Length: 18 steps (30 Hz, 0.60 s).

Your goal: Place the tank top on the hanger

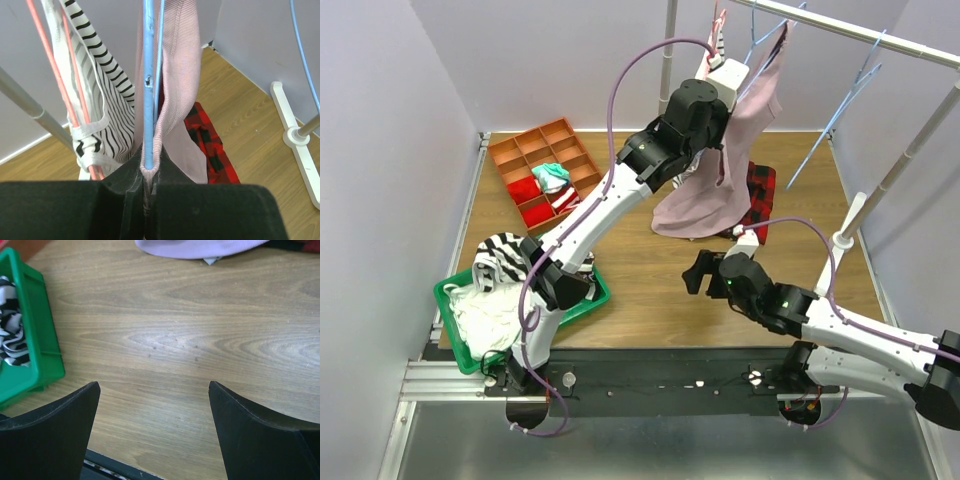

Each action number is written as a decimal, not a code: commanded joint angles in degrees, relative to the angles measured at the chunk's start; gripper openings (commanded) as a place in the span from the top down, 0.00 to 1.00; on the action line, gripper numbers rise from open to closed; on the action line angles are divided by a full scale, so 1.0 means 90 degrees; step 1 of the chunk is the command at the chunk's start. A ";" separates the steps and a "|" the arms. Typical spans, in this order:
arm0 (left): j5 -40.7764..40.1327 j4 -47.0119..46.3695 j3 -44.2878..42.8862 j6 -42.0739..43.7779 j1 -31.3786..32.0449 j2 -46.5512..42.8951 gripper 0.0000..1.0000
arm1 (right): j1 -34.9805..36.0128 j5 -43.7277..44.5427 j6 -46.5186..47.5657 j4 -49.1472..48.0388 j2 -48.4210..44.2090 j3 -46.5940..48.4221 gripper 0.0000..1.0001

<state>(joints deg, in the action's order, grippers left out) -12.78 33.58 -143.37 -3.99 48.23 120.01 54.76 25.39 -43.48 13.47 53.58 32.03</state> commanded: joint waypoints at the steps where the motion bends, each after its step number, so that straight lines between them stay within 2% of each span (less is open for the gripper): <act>1: 0.0520 -0.0967 -0.0398 0.0141 -0.0036 0.0162 1.00 | 0.0029 0.0294 0.0076 0.0309 -0.0162 0.0415 0.04; 18: 0.0775 -0.1993 -0.0759 -0.0318 -0.0290 0.0972 1.00 | 0.0019 0.0285 0.0193 0.0456 -0.0417 0.0504 0.04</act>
<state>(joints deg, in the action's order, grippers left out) -7.25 24.03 -146.80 -4.91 46.06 127.79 54.76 26.76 -42.02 16.67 50.28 36.14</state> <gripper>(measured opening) 0.108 0.965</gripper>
